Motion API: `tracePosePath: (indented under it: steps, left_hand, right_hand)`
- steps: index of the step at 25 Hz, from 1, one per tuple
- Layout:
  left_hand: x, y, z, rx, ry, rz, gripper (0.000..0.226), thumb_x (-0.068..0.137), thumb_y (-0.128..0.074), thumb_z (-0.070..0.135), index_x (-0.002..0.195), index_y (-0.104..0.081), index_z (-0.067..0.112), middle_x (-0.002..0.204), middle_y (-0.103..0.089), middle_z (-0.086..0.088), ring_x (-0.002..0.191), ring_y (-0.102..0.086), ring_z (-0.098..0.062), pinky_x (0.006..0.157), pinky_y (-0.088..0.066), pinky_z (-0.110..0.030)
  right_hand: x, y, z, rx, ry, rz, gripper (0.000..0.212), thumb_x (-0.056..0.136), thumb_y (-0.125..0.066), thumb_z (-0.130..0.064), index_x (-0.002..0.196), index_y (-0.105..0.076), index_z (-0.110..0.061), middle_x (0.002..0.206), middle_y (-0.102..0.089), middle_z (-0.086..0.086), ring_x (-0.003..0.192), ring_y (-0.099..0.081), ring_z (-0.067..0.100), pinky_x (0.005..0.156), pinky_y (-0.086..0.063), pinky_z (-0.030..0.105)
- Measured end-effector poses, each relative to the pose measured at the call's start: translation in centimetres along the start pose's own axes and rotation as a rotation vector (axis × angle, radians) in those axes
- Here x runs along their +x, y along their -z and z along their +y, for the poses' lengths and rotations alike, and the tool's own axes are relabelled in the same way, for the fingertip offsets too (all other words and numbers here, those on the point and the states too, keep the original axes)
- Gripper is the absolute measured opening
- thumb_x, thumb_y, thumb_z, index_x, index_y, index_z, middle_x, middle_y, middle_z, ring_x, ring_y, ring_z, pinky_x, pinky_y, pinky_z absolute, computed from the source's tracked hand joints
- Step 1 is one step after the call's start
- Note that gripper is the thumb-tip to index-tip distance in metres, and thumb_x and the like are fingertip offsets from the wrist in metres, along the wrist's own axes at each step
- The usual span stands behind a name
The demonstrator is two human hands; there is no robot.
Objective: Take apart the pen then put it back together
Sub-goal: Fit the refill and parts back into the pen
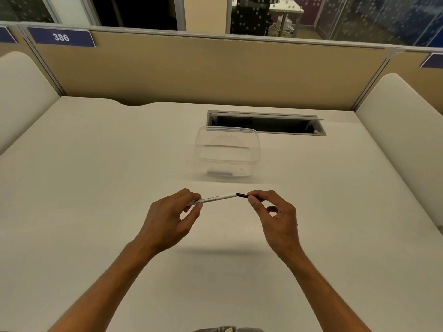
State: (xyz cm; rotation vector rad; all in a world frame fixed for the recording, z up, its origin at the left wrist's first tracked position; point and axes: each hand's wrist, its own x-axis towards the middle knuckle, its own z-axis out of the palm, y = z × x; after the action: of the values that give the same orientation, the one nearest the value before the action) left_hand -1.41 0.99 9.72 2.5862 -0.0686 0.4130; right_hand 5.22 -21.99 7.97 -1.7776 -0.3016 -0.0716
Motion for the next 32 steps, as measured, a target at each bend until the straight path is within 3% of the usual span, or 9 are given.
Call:
tracePosePath:
  steps: [5, 9, 17, 21, 25, 29, 32]
  left_hand:
    - [0.1, 0.1, 0.2, 0.007, -0.011, -0.009, 0.011, 0.089, -0.053, 0.034, 0.09, -0.062, 0.027, 0.069, -0.052, 0.011, 0.055, -0.047, -0.01, 0.05, -0.038, -0.021]
    - [0.0, 0.1, -0.2, 0.003, -0.017, -0.063, 0.02, 0.09, -0.047, 0.046, 0.094, -0.061, 0.032, 0.071, -0.052, 0.012, 0.055, -0.05, -0.011, 0.051, -0.04, -0.022]
    - [0.4, 0.0, -0.3, -0.009, -0.015, -0.106, 0.023, 0.093, -0.045, 0.047, 0.101, -0.063, 0.035, 0.075, -0.057, 0.017, 0.064, -0.05, 0.001, 0.055, -0.038, -0.02]
    - [0.6, 0.3, 0.2, -0.04, -0.034, -0.094, 0.019, 0.092, -0.049, 0.041, 0.097, -0.064, 0.032, 0.071, -0.05, 0.025, 0.065, -0.051, 0.004, 0.054, -0.035, -0.017]
    - [0.6, 0.4, 0.7, -0.09, -0.014, -0.099, 0.013, 0.09, -0.048, 0.043, 0.089, -0.058, 0.033, 0.067, -0.053, 0.015, 0.061, -0.052, -0.01, 0.053, -0.04, -0.023]
    - [0.7, 0.3, 1.0, -0.094, -0.023, -0.15, 0.021, 0.093, -0.046, 0.05, 0.098, -0.06, 0.035, 0.068, -0.054, 0.028, 0.067, -0.053, 0.001, 0.056, -0.038, -0.02]
    - [0.8, 0.3, 0.7, -0.058, -0.033, -0.158, 0.015, 0.094, -0.049, 0.045, 0.094, -0.059, 0.034, 0.067, -0.052, 0.025, 0.063, -0.05, 0.0, 0.055, -0.038, -0.022]
  right_hand:
    - [0.4, 0.6, -0.1, -0.051, 0.048, -0.05, 0.012, 0.09, -0.068, -0.023, 0.094, -0.07, -0.034, 0.094, -0.07, -0.016, 0.094, -0.063, 0.011, 0.064, -0.041, 0.011]
    - [1.0, 1.0, -0.3, -0.101, 0.09, -0.152, 0.015, 0.089, -0.069, -0.019, 0.094, -0.069, -0.033, 0.098, -0.069, -0.015, 0.096, -0.064, 0.014, 0.065, -0.042, 0.014]
    - [1.1, 0.9, -0.7, 0.052, -0.009, -0.203, 0.019, 0.089, -0.068, -0.014, 0.097, -0.072, -0.03, 0.095, -0.072, -0.013, 0.098, -0.064, 0.008, 0.072, -0.045, 0.017]
    - [1.3, 1.2, -0.9, 0.098, -0.041, -0.168, 0.017, 0.086, -0.073, -0.017, 0.097, -0.071, -0.029, 0.092, -0.075, -0.01, 0.095, -0.067, 0.007, 0.073, -0.046, 0.017]
    - [1.1, 0.9, -0.9, 0.08, -0.041, -0.174, 0.01, 0.084, -0.074, -0.023, 0.09, -0.075, -0.031, 0.091, -0.075, -0.013, 0.093, -0.067, 0.007, 0.071, -0.044, 0.012]
    - [1.1, 0.9, -0.9, 0.022, 0.012, -0.182, 0.007, 0.086, -0.072, -0.027, 0.089, -0.073, -0.033, 0.091, -0.074, -0.014, 0.092, -0.066, 0.008, 0.069, -0.043, 0.009]
    - [1.0, 0.8, -0.8, -0.062, 0.062, -0.206, 0.004, 0.088, -0.069, -0.031, 0.091, -0.071, -0.034, 0.092, -0.072, -0.016, 0.093, -0.065, 0.01, 0.069, -0.042, 0.012]
